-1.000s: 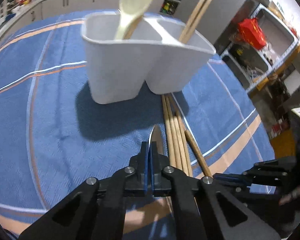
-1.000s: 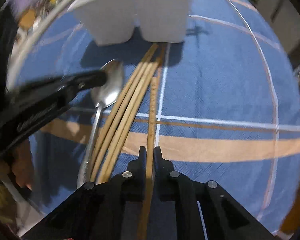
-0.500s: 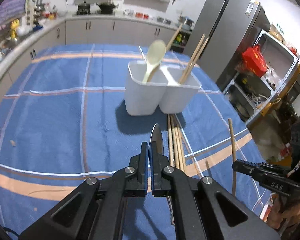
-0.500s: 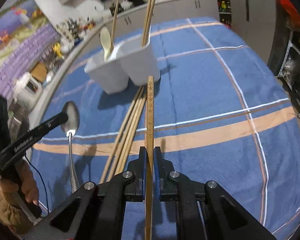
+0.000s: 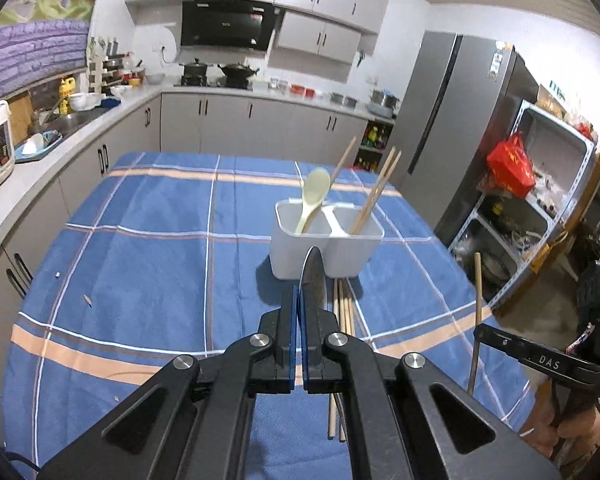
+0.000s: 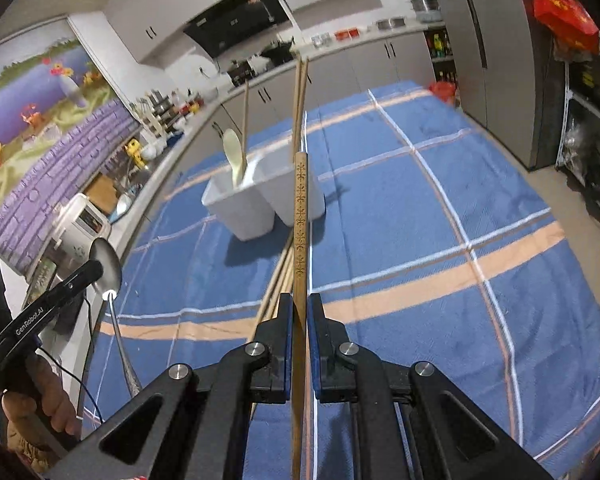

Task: Organize utensils
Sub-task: 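Lift the metal spoon and chopstick and carry both over the white holder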

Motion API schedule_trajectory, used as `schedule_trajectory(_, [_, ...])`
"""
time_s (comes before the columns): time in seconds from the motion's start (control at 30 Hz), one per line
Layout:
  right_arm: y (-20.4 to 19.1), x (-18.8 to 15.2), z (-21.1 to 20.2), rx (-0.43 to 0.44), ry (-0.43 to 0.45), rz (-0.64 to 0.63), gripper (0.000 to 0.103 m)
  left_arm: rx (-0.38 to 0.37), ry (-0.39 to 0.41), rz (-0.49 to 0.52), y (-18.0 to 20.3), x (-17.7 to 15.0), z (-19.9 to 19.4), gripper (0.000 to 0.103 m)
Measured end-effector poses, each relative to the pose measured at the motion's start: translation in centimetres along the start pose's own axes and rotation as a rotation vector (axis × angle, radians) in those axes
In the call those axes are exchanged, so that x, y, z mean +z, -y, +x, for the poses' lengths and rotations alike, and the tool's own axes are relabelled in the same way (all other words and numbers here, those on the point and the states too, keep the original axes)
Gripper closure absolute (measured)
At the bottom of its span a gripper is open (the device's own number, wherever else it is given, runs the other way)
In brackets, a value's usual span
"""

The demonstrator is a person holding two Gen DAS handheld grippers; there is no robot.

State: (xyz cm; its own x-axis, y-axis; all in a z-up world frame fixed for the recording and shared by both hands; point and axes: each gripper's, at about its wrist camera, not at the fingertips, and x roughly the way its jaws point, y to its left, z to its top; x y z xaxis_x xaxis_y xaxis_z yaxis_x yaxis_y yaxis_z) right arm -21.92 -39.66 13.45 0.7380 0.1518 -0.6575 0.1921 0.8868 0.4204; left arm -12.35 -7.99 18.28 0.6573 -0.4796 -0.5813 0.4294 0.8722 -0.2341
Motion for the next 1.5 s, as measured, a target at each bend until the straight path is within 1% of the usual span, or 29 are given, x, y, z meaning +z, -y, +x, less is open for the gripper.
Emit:
schedule_trajectory(0.17, [-0.5,2.2,-2.0,0.008,0.089,-0.008,0.096,0.010,0.065,0.000,0.3,1.9,-1.3,0.102])
schedule_trajectory(0.33, [-1.3,6.5,-2.9,0.032,0.202,-0.001,0.096,0.025,0.145,0.019,1.0,5.9,-1.2,0.102])
schedule_trajectory(0.4, [-1.7,8.7,-2.7,0.060,0.249,0.014,0.096,0.034,0.177,0.032,1.3,7.6,-0.6,0.102])
schedule_trajectory(0.47, [-1.9,10.8,-2.2,0.088,0.286,0.030,0.096,0.050,0.206,0.052,1.8,9.5,0.4,0.102])
schedule_trajectory(0.57, [-2.6,13.7,-0.9,0.105,0.332,0.036,0.096,0.071,0.236,0.073,2.3,12.0,2.8,0.102])
schedule_trajectory(0.73, [-4.0,17.4,2.9,0.079,0.389,0.021,0.096,0.099,0.252,0.093,2.6,15.2,8.2,0.102])
schedule_trajectory(0.87, [-4.8,19.4,6.9,0.010,0.415,-0.002,0.096,0.134,0.261,0.132,2.8,16.7,12.5,0.102])
schedule_trajectory(0.93, [-5.3,19.8,8.8,-0.041,0.432,-0.031,0.096,0.151,0.270,0.162,3.1,17.2,14.3,0.102])
schedule_trajectory(1.03, [-5.3,20.1,11.3,-0.100,0.435,-0.071,0.095,0.165,0.279,0.208,3.5,17.4,16.8,0.102])
schedule_trajectory(1.1, [-4.9,20.1,12.6,-0.113,0.424,-0.077,0.095,0.176,0.279,0.235,3.6,17.2,18.3,0.102])
schedule_trajectory(1.23, [-3.9,19.4,14.4,-0.132,0.388,-0.076,0.095,0.178,0.235,0.265,3.5,15.8,20.9,0.102])
schedule_trajectory(1.4, [-2.9,17.7,15.4,-0.133,0.336,-0.073,0.095,0.171,0.187,0.267,3.3,14.0,22.0,0.101])
schedule_trajectory(1.5, [-2.5,16.7,16.2,-0.126,0.284,-0.072,0.095,0.161,0.164,0.250,3.0,13.3,22.1,0.101])
